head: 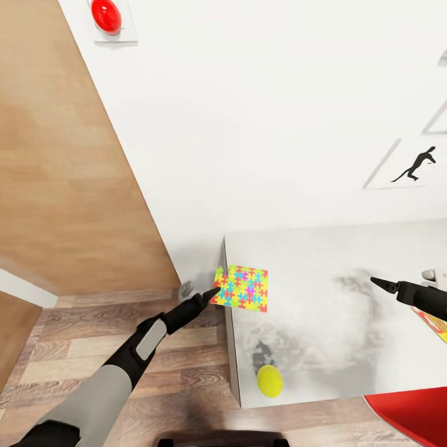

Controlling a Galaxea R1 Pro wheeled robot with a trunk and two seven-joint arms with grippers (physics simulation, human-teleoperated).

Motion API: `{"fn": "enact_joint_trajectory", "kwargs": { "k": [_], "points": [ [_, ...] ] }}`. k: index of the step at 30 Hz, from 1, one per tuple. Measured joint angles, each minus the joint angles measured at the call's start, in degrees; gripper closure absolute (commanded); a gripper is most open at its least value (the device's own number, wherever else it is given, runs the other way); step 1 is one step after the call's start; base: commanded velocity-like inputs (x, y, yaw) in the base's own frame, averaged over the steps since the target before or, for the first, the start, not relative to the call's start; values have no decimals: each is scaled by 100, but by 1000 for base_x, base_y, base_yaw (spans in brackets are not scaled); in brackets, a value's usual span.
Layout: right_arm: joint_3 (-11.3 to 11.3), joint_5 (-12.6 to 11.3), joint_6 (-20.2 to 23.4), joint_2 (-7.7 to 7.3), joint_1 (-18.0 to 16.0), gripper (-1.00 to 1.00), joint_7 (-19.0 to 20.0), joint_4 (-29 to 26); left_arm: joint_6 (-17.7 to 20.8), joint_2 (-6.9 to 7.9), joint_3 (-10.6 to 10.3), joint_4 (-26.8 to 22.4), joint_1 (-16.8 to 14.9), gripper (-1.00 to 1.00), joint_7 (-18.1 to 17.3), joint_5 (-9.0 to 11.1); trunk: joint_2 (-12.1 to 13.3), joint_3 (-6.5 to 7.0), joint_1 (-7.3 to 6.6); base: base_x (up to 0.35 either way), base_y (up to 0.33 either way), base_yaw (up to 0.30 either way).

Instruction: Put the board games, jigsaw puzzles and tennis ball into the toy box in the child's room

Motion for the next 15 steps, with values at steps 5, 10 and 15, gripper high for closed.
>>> {"fn": "enact_joint_trajectory", "kwargs": {
  "k": [5, 10, 15],
  "points": [
    [5, -2, -5, 0, 0, -100, 0, 0, -12, -1, 6, 60, 2, -100, -2, 3, 0, 0, 0, 0, 0, -9],
    [8, -2, -7, 0, 0, -100, 0, 0, -19, 0, 10, 90, 4, -100, -3, 5, 0, 0, 0, 0, 0, -5],
    [9, -3, -9, 0, 0, -100, 0, 0, -26, 1, 12, 106, 4, -100, -4, 6, 0, 0, 0, 0, 0, -2]
  ]
}}
